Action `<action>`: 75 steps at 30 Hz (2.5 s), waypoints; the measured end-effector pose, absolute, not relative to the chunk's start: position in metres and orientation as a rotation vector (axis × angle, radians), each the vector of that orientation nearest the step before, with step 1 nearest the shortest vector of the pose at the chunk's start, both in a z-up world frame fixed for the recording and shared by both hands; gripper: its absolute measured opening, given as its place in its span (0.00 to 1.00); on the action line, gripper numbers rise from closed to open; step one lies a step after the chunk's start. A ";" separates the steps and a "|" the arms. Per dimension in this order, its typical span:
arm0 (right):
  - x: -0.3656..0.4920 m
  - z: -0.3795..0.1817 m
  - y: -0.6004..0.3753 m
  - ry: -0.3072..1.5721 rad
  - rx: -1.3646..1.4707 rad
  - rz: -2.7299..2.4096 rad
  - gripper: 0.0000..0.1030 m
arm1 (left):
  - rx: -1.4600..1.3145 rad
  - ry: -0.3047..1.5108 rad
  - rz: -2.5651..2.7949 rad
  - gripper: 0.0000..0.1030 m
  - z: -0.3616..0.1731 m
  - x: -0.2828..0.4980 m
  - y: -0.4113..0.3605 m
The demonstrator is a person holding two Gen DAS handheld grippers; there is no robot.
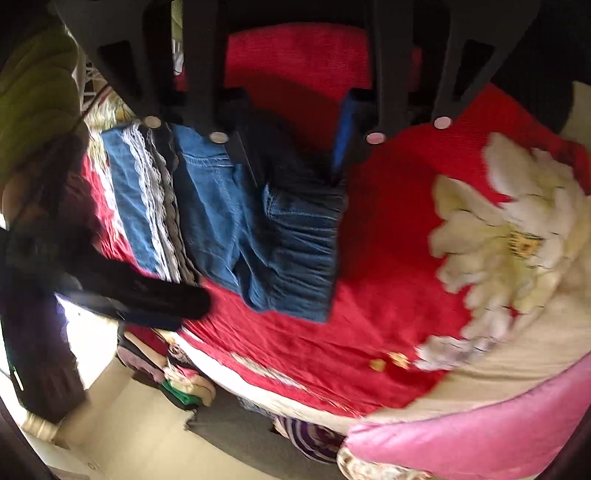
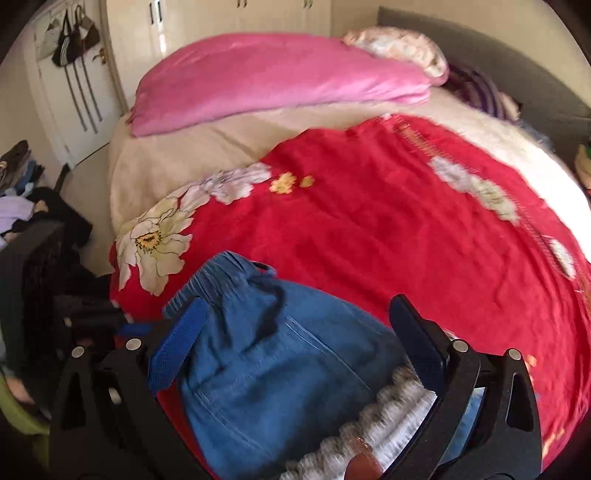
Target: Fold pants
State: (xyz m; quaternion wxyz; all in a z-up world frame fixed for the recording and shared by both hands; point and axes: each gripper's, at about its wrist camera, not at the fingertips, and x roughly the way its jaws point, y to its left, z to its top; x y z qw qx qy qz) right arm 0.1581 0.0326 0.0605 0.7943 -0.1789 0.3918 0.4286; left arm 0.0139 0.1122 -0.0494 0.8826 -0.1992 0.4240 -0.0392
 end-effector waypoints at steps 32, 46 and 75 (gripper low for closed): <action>0.194 0.064 -0.069 0.806 0.027 1.248 0.25 | -0.490 0.895 -0.252 0.85 -0.039 0.029 0.062; 0.202 0.041 -0.202 0.766 0.247 0.923 0.68 | -0.387 0.814 -0.545 0.80 -0.015 0.045 -0.030; 0.178 -0.005 -0.195 0.973 -0.015 0.768 0.47 | 0.002 0.910 -0.360 0.29 -0.042 0.042 -0.066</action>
